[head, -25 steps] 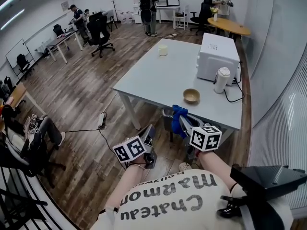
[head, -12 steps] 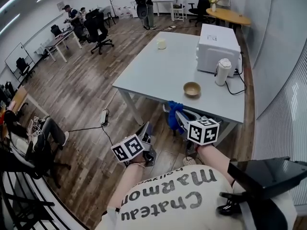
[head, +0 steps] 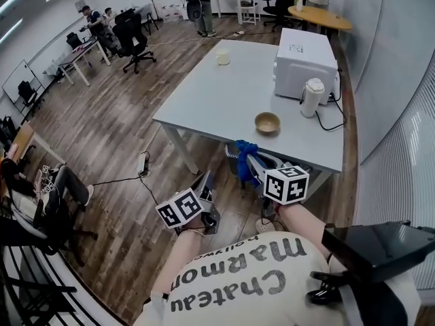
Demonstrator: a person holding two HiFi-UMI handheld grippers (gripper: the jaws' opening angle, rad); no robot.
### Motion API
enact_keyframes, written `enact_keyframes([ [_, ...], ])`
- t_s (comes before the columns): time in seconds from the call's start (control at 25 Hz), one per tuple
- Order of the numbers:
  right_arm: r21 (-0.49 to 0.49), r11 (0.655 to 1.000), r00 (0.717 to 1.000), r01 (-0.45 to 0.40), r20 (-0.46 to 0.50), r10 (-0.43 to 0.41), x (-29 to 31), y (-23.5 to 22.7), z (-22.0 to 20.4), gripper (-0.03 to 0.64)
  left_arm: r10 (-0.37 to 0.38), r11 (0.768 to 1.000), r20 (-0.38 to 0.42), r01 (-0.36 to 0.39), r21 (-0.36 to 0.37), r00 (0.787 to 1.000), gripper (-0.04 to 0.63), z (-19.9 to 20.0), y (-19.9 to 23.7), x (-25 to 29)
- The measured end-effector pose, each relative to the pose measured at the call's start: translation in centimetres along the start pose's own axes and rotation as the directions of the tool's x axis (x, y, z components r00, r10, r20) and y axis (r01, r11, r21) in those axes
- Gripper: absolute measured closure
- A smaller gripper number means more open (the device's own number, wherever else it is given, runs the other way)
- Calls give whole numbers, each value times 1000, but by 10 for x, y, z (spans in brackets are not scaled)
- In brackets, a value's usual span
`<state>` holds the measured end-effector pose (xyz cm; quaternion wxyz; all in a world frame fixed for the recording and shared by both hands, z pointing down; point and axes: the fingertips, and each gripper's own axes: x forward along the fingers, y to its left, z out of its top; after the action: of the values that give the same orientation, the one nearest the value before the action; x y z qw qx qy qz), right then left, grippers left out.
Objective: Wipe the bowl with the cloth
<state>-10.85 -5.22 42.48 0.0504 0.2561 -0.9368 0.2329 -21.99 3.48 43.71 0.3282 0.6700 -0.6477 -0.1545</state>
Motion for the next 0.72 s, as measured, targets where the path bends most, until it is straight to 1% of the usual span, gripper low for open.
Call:
enact_keyframes([
  [0.2, 3, 1000, 1000, 21, 2, -21, -3, -5, 1, 578, -14, 1000, -20, 14, 5, 1000, 583, -2, -5, 4],
  [0.72, -8, 999, 999, 38, 12, -38, -11, -7, 5, 578, -25, 1000, -27, 25, 3, 999, 583, -3, -10, 8],
])
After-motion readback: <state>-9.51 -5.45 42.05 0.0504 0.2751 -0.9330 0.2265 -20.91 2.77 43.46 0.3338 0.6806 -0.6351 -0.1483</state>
